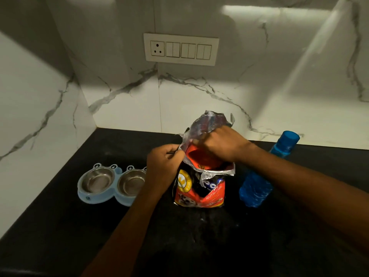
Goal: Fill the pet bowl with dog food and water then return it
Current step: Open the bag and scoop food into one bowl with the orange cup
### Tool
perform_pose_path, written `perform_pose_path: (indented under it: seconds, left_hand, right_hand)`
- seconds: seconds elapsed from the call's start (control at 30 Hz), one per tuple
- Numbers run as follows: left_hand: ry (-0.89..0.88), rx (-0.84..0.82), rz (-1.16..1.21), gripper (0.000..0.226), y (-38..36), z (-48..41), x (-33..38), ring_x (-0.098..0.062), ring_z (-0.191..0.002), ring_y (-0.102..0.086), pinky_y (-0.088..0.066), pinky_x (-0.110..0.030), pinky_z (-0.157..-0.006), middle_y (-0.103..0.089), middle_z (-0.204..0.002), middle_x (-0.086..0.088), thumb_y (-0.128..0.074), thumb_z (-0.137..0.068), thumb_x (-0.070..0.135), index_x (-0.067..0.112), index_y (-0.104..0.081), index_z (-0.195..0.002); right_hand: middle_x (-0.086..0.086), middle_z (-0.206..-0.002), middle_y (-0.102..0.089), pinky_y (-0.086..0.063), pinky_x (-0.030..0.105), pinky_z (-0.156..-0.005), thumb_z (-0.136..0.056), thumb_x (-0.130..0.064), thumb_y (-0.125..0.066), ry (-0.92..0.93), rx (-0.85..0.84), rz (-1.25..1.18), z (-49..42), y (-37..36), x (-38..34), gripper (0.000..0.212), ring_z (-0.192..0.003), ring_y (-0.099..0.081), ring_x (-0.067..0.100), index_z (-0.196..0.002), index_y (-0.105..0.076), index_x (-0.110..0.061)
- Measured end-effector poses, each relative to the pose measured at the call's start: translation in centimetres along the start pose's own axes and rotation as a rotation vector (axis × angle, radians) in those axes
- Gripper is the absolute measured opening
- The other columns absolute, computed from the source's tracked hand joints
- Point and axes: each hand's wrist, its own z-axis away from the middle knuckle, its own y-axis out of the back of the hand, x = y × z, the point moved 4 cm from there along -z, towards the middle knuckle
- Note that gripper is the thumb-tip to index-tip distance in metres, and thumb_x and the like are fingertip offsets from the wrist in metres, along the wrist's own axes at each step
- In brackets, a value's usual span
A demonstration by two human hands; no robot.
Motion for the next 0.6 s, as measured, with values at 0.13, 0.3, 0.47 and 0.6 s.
perform_pose_path:
  seconds: [0.13,0.3,0.47,0.6]
  left_hand:
    - [-0.023,-0.002,0.077,0.032,-0.4,0.2,0.0,-0.005,-0.071,-0.071,-0.059,-0.035,-0.063,-0.075,-0.073,0.009,-0.061,-0.094,0.011,0.035,-0.074,-0.077]
    - [0.093,-0.125,0.231,0.076,-2.3,3.0,-6.3,-0.005,-0.132,-0.05,-0.047,-0.028,-0.104,-0.048,-0.148,0.007,-0.057,-0.081,0.068,0.031,-0.04,-0.146]
    - [0.182,-0.319,0.094,0.129,-5.1,7.3,-12.6,-0.004,-0.143,-0.032,-0.038,-0.027,-0.114,-0.023,-0.159,0.011,-0.086,-0.057,0.058,0.038,-0.003,-0.153]
    - [0.155,-0.28,-0.022,0.149,-6.2,6.7,-13.2,-0.013,-0.149,-0.02,-0.03,-0.043,-0.12,-0.006,-0.163,0.003,-0.092,-0.046,0.06,0.032,0.007,-0.154]
  right_hand:
    - [0.007,-0.103,-0.069,-0.038,0.025,-0.066,-0.104,-0.019,-0.045,-0.028,-0.028,-0.091,0.1,-1.1,-0.7,0.032,-0.085,-0.067,0.02,-0.132,-0.059,-0.013]
    - [0.01,-0.106,-0.07,-0.041,0.025,-0.071,-0.091,-0.019,-0.065,-0.165,-0.179,-0.37,-0.3,-2.2,-1.6,0.024,-0.094,-0.067,0.024,-0.114,-0.068,-0.01]
    - [0.009,-0.103,-0.062,-0.047,0.03,-0.074,-0.094,-0.019,-0.061,-0.41,-0.258,-0.552,0.4,-2.4,-2.4,0.026,-0.085,-0.059,0.022,-0.117,-0.061,-0.006]
    - [0.012,-0.098,-0.061,-0.05,0.031,-0.073,-0.095,-0.015,-0.059,-0.535,-0.305,-0.7,0.7,-2.8,-2.9,0.02,-0.082,-0.058,0.022,-0.11,-0.062,-0.003]
